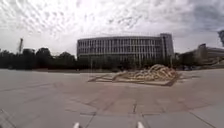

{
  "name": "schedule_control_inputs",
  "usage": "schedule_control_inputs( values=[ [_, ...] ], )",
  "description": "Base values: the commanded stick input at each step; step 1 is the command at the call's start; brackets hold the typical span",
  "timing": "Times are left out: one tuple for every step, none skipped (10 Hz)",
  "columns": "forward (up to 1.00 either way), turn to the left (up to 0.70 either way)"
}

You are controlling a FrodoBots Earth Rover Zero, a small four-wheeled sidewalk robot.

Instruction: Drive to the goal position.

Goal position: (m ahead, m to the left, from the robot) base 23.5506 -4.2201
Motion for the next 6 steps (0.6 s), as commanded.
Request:
schedule_control_inputs(
  values=[
    [0.7, 0.0],
    [0.7, 0.0],
    [0.7, 0.0],
    [0.7, 0.0],
    [0.7, 0.0],
    [0.7, 0.0]
  ],
)
